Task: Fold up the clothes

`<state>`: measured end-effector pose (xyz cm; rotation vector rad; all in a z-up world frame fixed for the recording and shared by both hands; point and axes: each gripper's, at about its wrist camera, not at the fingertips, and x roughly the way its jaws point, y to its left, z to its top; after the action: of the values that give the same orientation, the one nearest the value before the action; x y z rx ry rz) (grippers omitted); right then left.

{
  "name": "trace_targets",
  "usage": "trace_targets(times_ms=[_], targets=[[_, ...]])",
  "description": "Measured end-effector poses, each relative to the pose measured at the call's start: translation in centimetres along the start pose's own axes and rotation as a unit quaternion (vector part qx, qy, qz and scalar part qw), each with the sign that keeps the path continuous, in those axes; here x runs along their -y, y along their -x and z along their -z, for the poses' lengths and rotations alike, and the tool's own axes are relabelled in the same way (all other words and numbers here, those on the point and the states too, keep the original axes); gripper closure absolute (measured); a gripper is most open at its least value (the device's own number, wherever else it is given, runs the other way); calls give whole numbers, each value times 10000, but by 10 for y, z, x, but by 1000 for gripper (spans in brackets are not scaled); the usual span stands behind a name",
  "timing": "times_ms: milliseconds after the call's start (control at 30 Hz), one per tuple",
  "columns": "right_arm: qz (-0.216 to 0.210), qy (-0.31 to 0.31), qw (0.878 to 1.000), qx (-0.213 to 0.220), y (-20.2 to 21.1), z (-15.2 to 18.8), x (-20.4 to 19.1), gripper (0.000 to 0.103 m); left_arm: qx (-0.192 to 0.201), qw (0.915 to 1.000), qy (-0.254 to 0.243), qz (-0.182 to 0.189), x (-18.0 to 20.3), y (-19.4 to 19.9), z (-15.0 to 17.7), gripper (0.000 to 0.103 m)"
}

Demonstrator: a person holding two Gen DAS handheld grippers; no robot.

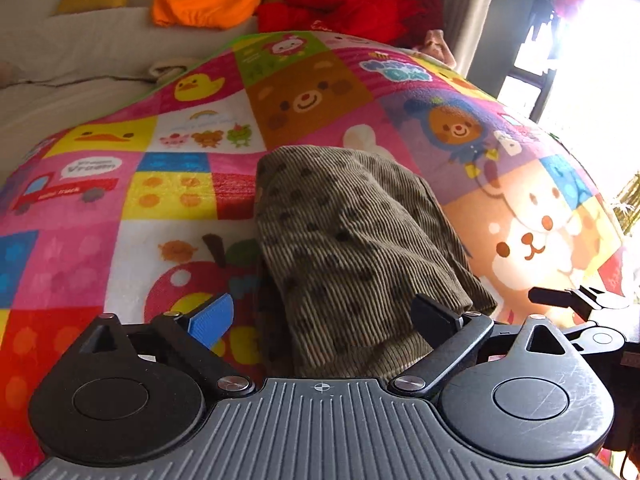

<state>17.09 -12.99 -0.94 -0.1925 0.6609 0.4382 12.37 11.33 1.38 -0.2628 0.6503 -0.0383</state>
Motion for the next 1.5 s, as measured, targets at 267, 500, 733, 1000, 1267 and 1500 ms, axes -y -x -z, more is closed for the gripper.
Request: trace_targets(times_ms=[267, 500, 733, 1000, 1267, 1500], targets=[[-497, -694, 9963, -85, 50, 46, -14, 0, 6, 9981, 154, -589, 39, 39, 67, 0], [-99, -776, 9969, -79, 66, 66, -18, 0, -57, 9942, -36, -1073, 50, 32, 88, 0], [250, -451, 9982, -320, 57, 66, -27, 0, -215, 9903, -374, -1319, 59, 24, 90, 0], [219, -500, 9981, -289, 59, 67, -26, 0, -265, 9884, -498, -1413, 61, 20, 89, 0], [149, -568, 9979, -258, 60, 67, -23, 0, -259, 9882, -496, -1424, 62, 20, 89, 0], [111, -617, 9977, -245, 61, 67, -22, 0, -261, 9883, -500, -1416, 61, 19, 89, 0]])
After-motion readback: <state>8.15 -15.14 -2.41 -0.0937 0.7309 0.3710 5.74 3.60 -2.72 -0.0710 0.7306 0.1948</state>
